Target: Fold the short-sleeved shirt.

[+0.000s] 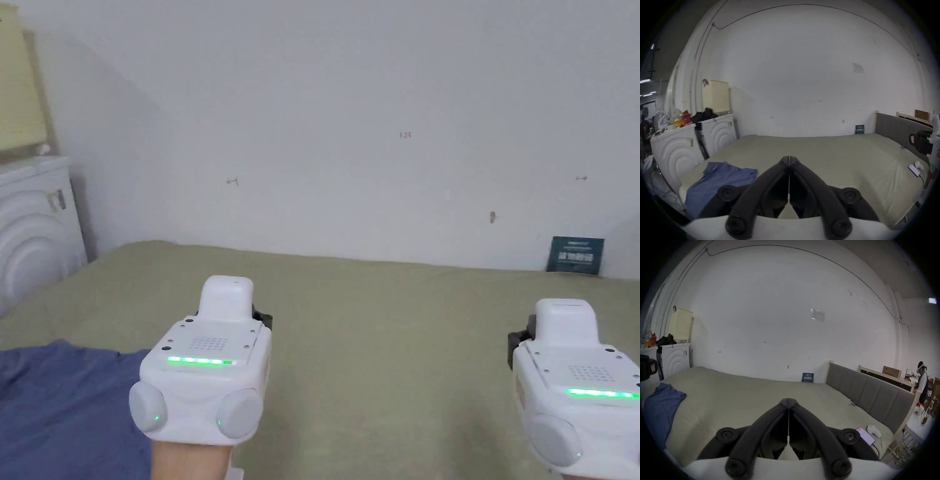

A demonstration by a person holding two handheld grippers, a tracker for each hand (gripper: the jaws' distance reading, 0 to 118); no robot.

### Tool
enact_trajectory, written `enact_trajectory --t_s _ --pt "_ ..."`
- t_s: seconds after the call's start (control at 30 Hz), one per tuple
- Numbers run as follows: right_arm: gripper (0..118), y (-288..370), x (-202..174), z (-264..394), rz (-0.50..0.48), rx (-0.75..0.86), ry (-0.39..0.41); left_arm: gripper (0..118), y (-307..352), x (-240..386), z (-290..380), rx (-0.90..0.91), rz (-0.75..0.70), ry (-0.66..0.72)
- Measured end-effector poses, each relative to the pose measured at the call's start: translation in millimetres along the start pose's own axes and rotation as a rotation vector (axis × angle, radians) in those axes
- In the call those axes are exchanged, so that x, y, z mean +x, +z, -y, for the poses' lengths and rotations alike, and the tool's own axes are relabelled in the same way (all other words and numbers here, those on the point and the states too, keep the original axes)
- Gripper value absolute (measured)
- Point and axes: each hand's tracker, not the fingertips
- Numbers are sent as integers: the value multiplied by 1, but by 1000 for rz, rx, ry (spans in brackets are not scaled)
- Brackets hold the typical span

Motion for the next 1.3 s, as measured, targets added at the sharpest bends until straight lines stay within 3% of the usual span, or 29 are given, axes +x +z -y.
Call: enact_trajectory --t_s 0.33,0.5,0.8,1.07,1.3 --pt "1 -4 -208 -14 -499 23 -3 0 50 -177 25 -68 -413 72" --pt "1 11 -277 -15 -660 24 3 0 80 -232 43 -111 -538 110" --pt "1 8 -323 7 -719 -16 38 0 52 -265 59 -169 -526 113" --pt "1 -33 -342 43 -709 -107 65 0 -101 -290 103 -383 -370 149" --pt "1 -72 -363 87 -728 -207 73 0 -243 -310 164 -691 -225 188"
